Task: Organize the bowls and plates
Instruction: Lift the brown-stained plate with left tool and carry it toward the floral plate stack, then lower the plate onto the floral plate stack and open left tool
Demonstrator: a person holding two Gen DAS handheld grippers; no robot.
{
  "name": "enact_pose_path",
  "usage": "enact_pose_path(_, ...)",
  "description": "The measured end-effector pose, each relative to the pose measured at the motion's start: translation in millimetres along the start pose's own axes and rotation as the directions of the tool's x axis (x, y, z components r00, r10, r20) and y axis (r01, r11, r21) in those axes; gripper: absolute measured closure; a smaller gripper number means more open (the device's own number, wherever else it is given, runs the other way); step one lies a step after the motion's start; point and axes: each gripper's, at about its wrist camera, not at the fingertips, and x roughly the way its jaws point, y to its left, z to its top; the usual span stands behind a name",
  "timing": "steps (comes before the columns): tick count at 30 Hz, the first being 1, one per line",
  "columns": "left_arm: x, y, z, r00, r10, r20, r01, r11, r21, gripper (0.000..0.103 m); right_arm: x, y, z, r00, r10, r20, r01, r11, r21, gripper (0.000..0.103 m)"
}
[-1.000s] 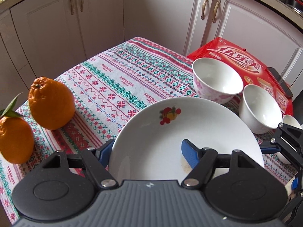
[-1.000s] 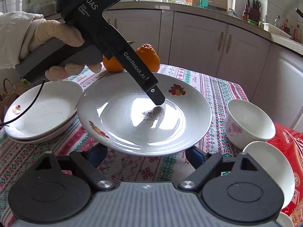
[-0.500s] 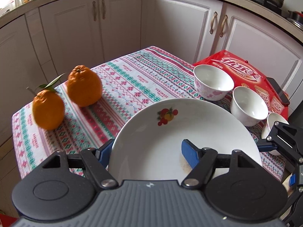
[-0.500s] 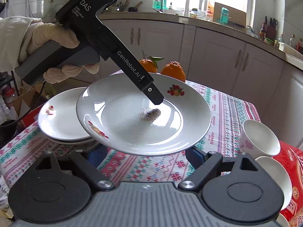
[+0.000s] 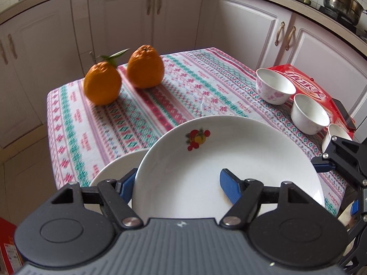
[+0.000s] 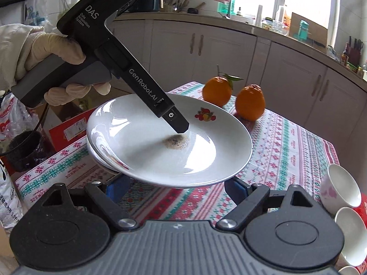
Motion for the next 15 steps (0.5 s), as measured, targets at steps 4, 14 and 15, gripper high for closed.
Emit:
enact_pose_path(4, -1, 13, -14, 1.000, 0.002, -0.005, -0.002, 0.999, -0.035, 0.029, 8, 12, 4, 1.000, 0.017, -0.020, -0.017, 1.000, -0.026, 0.011)
enact_pose_path(14, 3, 34, -33, 1.000, -0.014, -0.013, 0.013, 0.997, -0.077, 0.029, 24, 28, 11, 0.998, 0.021, -0.057, -0.024, 0.998, -0.059, 0.011)
enact_pose_path(15, 4, 36, -34, 1.000, -0.017, -0.014, 0.016, 0.997, -0.080, 0.029, 24, 28, 11, 0.998, 0.020, -0.059, -0.024, 0.998, -0.059, 0.011)
